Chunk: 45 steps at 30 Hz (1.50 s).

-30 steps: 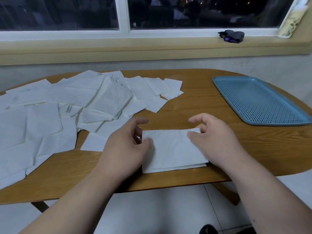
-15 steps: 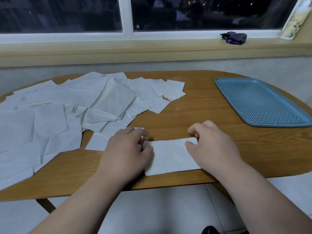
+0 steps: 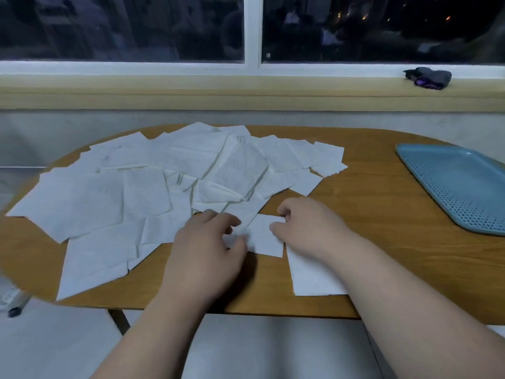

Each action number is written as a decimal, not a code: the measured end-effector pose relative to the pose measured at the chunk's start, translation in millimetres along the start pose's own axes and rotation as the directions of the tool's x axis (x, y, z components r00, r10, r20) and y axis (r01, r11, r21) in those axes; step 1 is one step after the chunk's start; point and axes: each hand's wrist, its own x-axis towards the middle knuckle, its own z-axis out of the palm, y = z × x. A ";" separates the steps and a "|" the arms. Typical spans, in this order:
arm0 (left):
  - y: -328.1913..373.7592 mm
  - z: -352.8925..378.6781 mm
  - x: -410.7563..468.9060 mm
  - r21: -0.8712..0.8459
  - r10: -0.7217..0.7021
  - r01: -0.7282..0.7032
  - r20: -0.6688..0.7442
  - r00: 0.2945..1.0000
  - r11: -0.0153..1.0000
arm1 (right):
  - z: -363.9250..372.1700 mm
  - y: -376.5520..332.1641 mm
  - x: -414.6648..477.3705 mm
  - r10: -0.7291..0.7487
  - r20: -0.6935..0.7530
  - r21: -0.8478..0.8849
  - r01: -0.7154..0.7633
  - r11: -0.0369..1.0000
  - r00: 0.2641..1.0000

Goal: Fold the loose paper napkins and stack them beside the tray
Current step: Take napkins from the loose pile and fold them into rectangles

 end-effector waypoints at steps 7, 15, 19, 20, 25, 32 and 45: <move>-20.9 -11.2 13.0 -0.027 0.041 -0.039 0.055 0.998 0.999 | 8.6 -18.4 17.8 0.027 0.083 -0.071 -0.021 0.997 0.996; -32.6 -28.4 3.3 -0.039 0.300 -0.304 0.324 0.897 0.952 | 2.5 -22.3 -21.1 -0.031 0.035 0.099 0.028 0.995 0.999; -41.3 -36.0 -9.6 0.071 0.318 -0.393 0.463 0.827 0.917 | 10.0 -16.0 -43.7 -0.121 -0.005 -0.130 0.120 0.984 0.993; -43.8 -37.5 -13.3 0.085 0.313 -0.398 0.476 0.822 0.913 | 14.9 -14.8 -50.7 -0.161 -0.039 -0.199 0.150 0.968 0.986; -52.1 -42.4 -31.5 0.135 0.351 -0.458 0.466 0.812 0.879 | 32.4 -17.7 -90.4 -0.391 -0.093 -0.211 0.366 0.907 0.916; -63.1 -44.2 -50.4 0.170 0.394 -0.484 0.387 0.834 0.858 | 50.4 -3.7 -112.6 -0.507 -0.126 -0.250 0.467 0.848 0.853; -12.4 -52.7 -39.9 -0.356 0.195 -0.106 0.224 0.955 0.928 | 4.0 13.8 -120.5 -0.066 -0.281 0.604 0.230 0.763 0.957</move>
